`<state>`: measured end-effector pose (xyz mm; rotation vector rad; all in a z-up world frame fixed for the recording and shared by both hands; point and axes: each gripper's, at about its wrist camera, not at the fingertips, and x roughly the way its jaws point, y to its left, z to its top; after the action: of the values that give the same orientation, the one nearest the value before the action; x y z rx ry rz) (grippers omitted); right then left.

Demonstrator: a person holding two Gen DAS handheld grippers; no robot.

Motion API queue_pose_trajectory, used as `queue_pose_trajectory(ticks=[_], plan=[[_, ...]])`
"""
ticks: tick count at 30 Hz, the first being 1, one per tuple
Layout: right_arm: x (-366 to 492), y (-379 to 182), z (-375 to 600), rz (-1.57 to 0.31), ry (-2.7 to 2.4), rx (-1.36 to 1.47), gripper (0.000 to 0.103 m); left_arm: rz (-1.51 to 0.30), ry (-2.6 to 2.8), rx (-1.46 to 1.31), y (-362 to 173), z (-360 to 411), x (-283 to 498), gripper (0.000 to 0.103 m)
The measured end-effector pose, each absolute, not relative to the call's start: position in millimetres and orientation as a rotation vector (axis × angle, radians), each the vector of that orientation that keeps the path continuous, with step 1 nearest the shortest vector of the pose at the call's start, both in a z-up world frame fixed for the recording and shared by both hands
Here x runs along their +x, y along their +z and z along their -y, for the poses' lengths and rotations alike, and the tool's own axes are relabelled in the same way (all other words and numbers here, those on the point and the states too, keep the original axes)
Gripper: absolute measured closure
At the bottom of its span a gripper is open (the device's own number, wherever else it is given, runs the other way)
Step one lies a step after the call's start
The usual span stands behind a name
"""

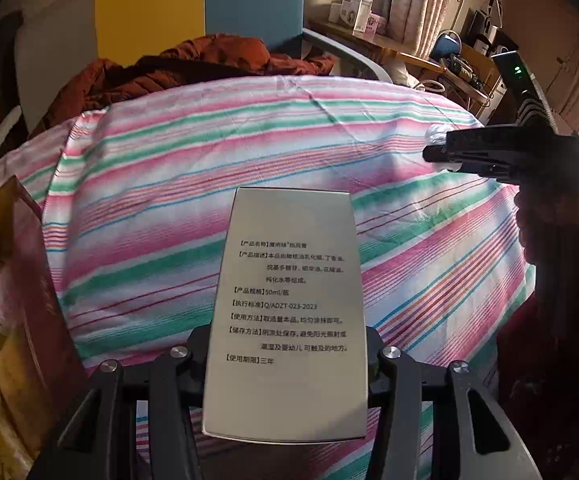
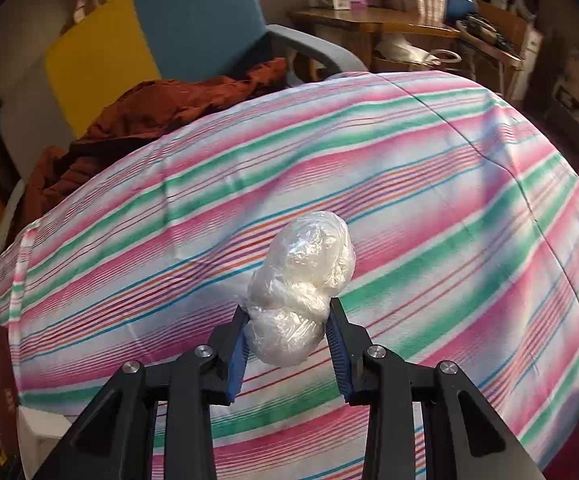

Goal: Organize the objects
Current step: 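Grasp the white plastic bag bundle with the right tool while the left tool holds the box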

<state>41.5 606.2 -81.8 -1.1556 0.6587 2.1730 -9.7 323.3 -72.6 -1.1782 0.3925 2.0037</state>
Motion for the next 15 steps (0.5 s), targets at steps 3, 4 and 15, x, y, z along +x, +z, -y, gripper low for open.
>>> queue_pose_trajectory(ticks=[3,4,15], plan=[[23.4,-80.0,-581.6,-0.575,2.263,-1.198,0.067,-0.377,2.05,-1.114,-48.7,-313.2,-8.2,0.052],[20.5,-77.9,-574.6,-0.544,2.287,-1.208,0.067,-0.371,2.069,-1.097,-41.2,-308.6,-7.9,0.052],[8.8,-77.7,-553.2,-0.445,2.387,-1.269,0.067,-0.316,2.207,-1.004,-2.1,-261.6,-8.7,0.052]])
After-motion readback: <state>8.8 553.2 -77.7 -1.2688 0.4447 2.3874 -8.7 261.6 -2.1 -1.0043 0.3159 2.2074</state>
